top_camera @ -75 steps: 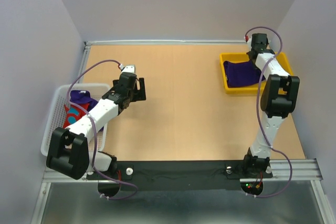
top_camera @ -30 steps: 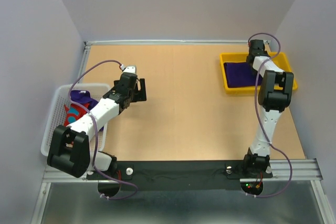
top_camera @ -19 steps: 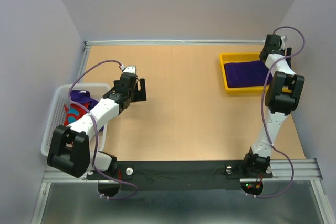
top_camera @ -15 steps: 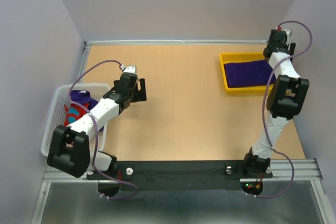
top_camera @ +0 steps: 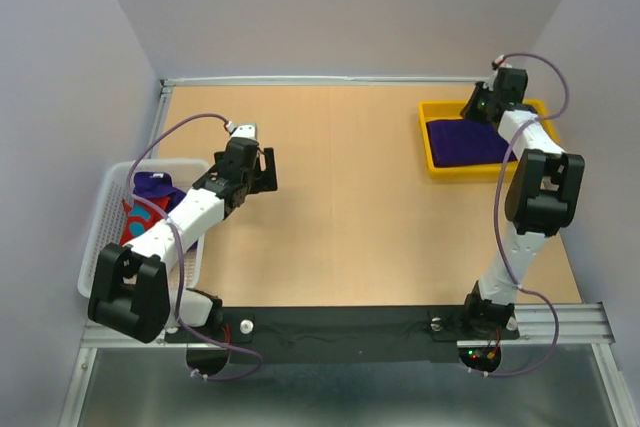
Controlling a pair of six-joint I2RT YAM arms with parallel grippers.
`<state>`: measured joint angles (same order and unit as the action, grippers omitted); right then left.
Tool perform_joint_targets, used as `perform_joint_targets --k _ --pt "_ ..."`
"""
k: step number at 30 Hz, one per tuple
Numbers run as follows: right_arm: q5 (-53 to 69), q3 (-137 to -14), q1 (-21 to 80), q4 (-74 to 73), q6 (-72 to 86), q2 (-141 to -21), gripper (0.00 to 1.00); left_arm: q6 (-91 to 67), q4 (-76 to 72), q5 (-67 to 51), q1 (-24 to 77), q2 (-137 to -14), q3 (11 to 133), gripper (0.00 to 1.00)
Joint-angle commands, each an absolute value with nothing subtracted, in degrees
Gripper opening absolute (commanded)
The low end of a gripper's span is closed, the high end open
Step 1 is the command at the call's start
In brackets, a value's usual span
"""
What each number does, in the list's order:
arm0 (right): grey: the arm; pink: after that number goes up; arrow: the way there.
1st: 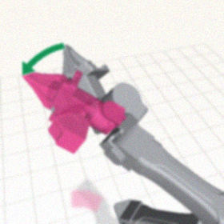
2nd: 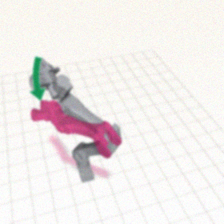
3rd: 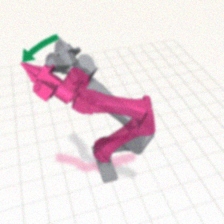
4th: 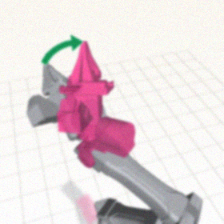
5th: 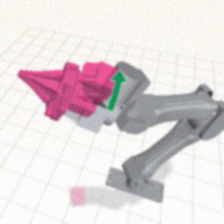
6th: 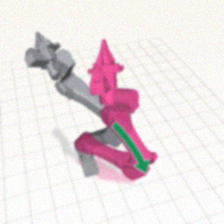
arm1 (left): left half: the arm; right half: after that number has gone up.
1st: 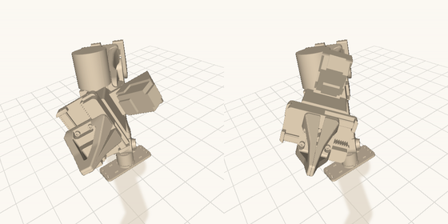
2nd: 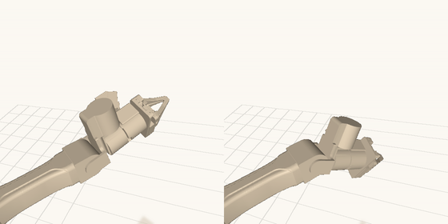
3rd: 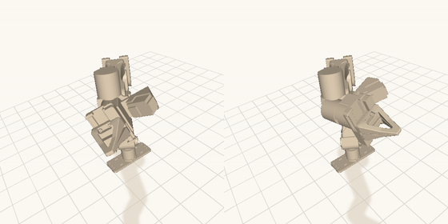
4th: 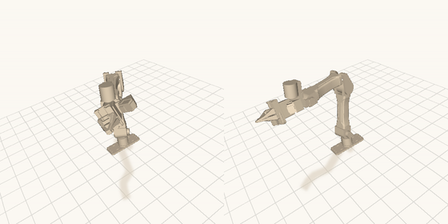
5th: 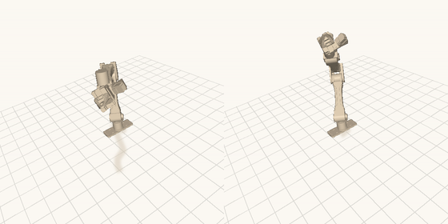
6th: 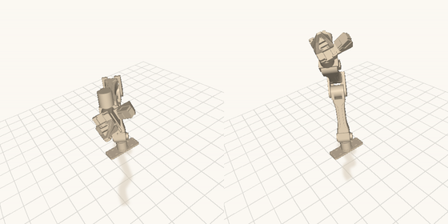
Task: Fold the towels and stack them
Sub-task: Neatly place the folded towel into the bin, then grab crumpled towel
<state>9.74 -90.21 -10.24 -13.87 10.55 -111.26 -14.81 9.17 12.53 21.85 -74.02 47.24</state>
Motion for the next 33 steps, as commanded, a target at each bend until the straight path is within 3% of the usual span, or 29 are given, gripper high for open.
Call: perform_joint_targets --k 1,4,14,19,22,26,29,33 --pt "20.2 -87.5 -8.2 -6.3 18.7 -114.4 0.15 -14.1 8.3 13.9 21.4 -71.8 47.7 0.95" --pt "22.6 -86.5 -7.6 -4.1 20.8 -116.4 0.10 -14.1 8.3 14.1 21.3 -71.8 47.7 0.95" --pt "24.1 -85.8 -6.7 -0.6 23.2 -122.3 0.09 -14.1 8.1 13.3 20.3 -71.4 47.8 0.94" --pt "23.7 -85.1 -6.7 -0.9 23.2 -115.9 0.13 -14.1 6.8 11.7 20.2 -68.5 47.5 0.95" --pt "23.1 -83.8 -6.7 -1.5 22.6 -108.1 0.26 -15.3 6.9 12.0 20.2 -66.2 48.9 0.95" --pt "21.5 -80.4 -6.7 -4.8 20.0 -98.4 0.69 -18.2 12.3 17.8 20.0 -65.0 54.1 0.95" --pt "20.7 -77.8 -6.7 -9.5 18.5 -91.4 0.81 -20.2 16.9 23.7 17.9 -65.3 56.8 0.97" --pt "23.1 -72.1 -6.5 -14.3 17.1 -83.9 0.84 -23.4 23.2 27.5 11.4 -65.4 57.7 0.99"
